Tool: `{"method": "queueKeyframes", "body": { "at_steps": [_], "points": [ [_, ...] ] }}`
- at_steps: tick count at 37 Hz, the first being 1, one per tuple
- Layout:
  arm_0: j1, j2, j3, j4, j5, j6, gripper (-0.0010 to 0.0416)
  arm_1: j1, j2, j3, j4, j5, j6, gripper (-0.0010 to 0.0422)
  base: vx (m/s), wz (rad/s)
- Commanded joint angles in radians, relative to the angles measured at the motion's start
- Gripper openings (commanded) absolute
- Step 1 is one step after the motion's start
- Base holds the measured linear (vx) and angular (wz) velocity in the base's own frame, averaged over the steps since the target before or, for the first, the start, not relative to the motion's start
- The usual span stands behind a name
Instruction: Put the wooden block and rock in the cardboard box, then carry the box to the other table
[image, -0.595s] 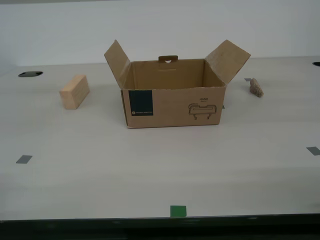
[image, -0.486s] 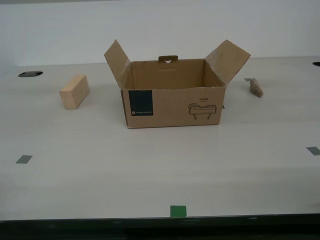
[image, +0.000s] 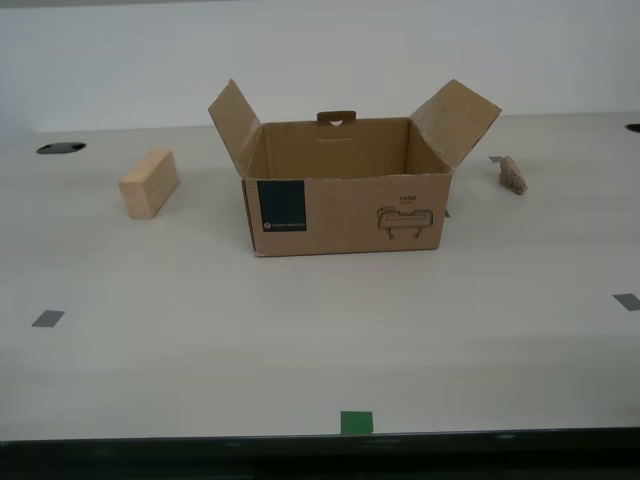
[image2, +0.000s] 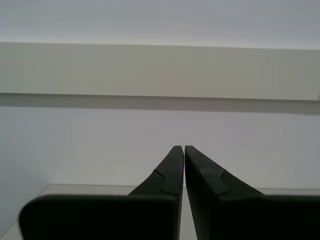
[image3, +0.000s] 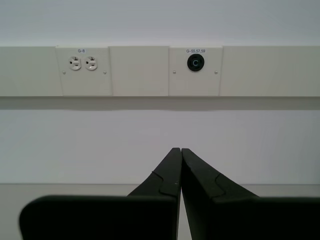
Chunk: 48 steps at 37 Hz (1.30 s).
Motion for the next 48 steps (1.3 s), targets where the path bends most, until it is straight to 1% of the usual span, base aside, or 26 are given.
{"method": "queueKeyframes", "body": {
  "at_steps": [1, 48],
  "points": [
    [0.001, 0.000, 0.001, 0.002, 0.000, 0.000, 0.0000, 0.000, 0.000, 0.001, 0.006, 0.000, 0.002, 0.0000, 0.000, 0.000],
    [0.001, 0.000, 0.001, 0.003, 0.000, 0.000, 0.0001, 0.000, 0.000, 0.001, 0.006, 0.000, 0.001, 0.0000, 0.000, 0.000]
  ]
}}
